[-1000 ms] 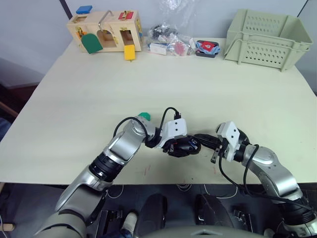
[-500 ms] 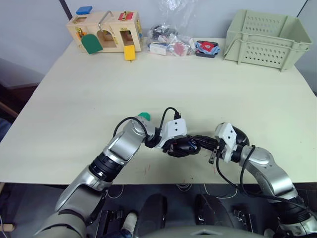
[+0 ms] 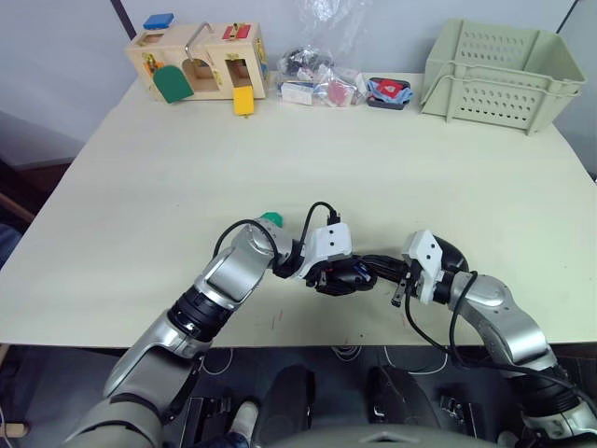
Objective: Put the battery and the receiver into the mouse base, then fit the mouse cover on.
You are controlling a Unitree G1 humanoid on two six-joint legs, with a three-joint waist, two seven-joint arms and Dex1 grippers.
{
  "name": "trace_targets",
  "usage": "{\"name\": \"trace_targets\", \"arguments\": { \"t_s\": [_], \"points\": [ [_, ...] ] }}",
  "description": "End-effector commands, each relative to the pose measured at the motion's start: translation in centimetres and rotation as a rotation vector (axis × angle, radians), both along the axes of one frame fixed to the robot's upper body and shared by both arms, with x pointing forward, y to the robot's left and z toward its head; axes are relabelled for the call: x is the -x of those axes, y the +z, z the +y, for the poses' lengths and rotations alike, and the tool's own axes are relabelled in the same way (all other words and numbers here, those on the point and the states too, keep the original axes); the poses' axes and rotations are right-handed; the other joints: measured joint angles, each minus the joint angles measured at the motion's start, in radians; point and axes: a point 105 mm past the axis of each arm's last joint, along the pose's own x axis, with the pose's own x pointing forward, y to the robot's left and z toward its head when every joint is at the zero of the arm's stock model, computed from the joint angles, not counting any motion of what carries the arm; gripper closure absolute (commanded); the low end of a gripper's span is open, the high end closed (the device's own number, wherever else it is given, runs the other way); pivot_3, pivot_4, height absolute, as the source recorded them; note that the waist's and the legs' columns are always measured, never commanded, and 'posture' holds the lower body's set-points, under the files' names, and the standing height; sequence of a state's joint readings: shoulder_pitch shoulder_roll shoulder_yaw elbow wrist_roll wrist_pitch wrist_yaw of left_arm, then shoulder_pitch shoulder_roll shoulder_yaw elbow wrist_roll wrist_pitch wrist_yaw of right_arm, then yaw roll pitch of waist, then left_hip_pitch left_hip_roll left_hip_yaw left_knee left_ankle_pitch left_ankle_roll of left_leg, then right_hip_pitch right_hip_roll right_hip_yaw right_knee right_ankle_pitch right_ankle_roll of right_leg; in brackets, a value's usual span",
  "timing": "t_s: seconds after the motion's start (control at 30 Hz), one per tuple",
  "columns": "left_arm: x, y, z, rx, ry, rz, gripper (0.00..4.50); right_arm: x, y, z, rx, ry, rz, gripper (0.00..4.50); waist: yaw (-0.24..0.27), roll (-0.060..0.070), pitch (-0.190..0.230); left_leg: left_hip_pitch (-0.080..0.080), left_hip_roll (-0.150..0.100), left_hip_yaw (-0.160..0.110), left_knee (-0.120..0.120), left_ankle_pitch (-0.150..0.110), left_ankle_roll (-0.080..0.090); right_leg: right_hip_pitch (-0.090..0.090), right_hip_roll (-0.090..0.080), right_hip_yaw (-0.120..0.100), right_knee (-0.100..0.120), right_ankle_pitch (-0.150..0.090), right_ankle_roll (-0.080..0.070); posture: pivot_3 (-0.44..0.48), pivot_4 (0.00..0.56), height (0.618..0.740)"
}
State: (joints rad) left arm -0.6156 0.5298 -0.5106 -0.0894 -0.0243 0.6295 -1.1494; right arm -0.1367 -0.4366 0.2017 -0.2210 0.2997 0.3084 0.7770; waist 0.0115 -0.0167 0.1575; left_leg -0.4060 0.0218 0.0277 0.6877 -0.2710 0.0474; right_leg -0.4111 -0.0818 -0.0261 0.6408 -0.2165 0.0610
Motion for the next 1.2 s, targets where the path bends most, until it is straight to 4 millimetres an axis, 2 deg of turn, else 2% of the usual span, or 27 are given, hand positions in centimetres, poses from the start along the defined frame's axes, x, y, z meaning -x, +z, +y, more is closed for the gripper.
{"name": "trace_targets", "arguments": {
  "t_s": [0.03, 0.9, 1.2],
  "points": [
    [0.4, -1.2, 0.5, -0.032, 0.011, 0.053, 1.53, 0.5, -0.7, 0.3, 0.001, 0.018, 0.046, 4.45, 0.0, 0.0, 0.0, 0.0, 0.0, 0.0, 0.0, 0.0, 0.0, 0.0, 0.0, 0.0, 0.0, 0.0, 0.0, 0.0, 0.15, 0.74],
    [0.4, -1.2, 0.6, -0.033, 0.015, 0.052, 1.53, 1.2, -1.0, 1.5, -0.031, 0.087, 0.133, 4.45, 0.0, 0.0, 0.0, 0.006, 0.0, 0.006, -0.002, 0.0, 0.0, 0.002, 0.001, 0.006, 0.001, 0.0, 0.0, 0.0, 0.15, 0.74],
    [0.5, -1.2, 0.4, -0.028, 0.012, 0.056, 1.53, 1.3, -1.4, 1.4, 0.03, 0.115, 0.09, 4.45, 0.0, 0.0, 0.0, 0.006, 0.001, 0.007, -0.002, 0.0, 0.0, 0.002, 0.001, 0.007, 0.001, 0.0, 0.0, 0.0, 0.15, 0.74]
  ]
}}
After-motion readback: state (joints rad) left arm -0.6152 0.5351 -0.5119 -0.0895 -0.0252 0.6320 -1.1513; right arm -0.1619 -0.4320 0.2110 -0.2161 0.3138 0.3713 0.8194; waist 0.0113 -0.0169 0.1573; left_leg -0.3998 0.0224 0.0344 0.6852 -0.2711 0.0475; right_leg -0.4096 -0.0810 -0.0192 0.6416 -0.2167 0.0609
